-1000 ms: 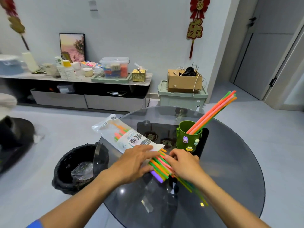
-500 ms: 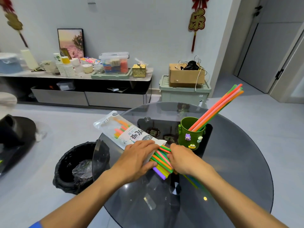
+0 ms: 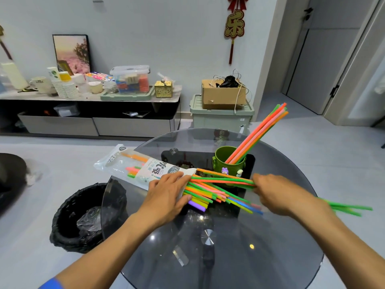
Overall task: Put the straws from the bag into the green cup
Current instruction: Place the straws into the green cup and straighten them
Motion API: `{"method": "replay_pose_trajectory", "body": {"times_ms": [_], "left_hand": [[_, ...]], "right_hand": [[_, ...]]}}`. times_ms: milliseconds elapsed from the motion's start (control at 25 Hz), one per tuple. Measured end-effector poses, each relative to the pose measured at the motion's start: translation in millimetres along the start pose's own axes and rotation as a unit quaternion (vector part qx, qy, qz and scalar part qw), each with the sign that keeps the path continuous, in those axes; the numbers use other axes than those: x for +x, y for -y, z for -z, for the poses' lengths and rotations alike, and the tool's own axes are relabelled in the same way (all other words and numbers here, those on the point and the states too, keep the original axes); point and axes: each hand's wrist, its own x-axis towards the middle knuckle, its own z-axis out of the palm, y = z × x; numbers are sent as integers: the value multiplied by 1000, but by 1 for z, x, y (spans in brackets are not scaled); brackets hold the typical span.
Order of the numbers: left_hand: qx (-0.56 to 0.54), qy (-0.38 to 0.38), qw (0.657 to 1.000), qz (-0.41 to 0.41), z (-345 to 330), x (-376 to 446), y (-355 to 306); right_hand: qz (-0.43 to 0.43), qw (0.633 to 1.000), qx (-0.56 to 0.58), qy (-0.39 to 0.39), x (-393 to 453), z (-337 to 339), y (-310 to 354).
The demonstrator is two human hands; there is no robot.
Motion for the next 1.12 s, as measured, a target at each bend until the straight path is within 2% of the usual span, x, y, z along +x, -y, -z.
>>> {"method": "replay_pose_trajectory", "body": {"times_ms": [200, 440, 520, 600, 680, 720, 760, 800, 840, 880, 920, 1000, 1040, 1120], "left_hand": [[1, 10, 1000, 7, 2, 2, -3], [14, 7, 1000, 7, 0, 1, -5], [-25, 3, 999, 23, 2, 3, -6], [-133, -53, 987, 70, 14, 5, -5], [-196, -176, 960, 93, 38, 4, -5], [-153, -236, 958, 62, 52, 2, -8], [-66, -279, 958, -7, 63, -2, -11], [36, -286, 953, -92, 73, -6, -19], [117, -253, 948, -156, 78, -9, -32], [164, -185, 953, -176, 77, -13, -47], [170, -109, 967, -156, 72, -16, -62], [69, -16, 996, -47, 59, -13, -71], [11, -23, 1000, 2, 53, -11, -67], [-118, -108, 985, 62, 55, -6, -55]], "right_hand": [[-5, 998, 39, -54, -27, 28, -41], [29, 991, 105, -76, -35, 44, -51], [42, 987, 124, -88, -39, 46, -45], [45, 988, 114, -93, -38, 41, -33], [35, 990, 84, -105, -34, 34, -18], [35, 990, 57, -121, -33, 32, -9], [45, 989, 32, -140, -33, 32, 4], [65, 987, 8, -146, -34, 32, 20], [96, 984, -15, -148, -35, 32, 36], [141, 976, -34, -162, -34, 29, 51], [192, 960, -60, -196, -32, 23, 63], [217, 935, -108, -261, -26, 14, 73], [207, 923, -94, -310, -25, 13, 70], [177, 881, -15, -438, -29, 23, 59]]}}
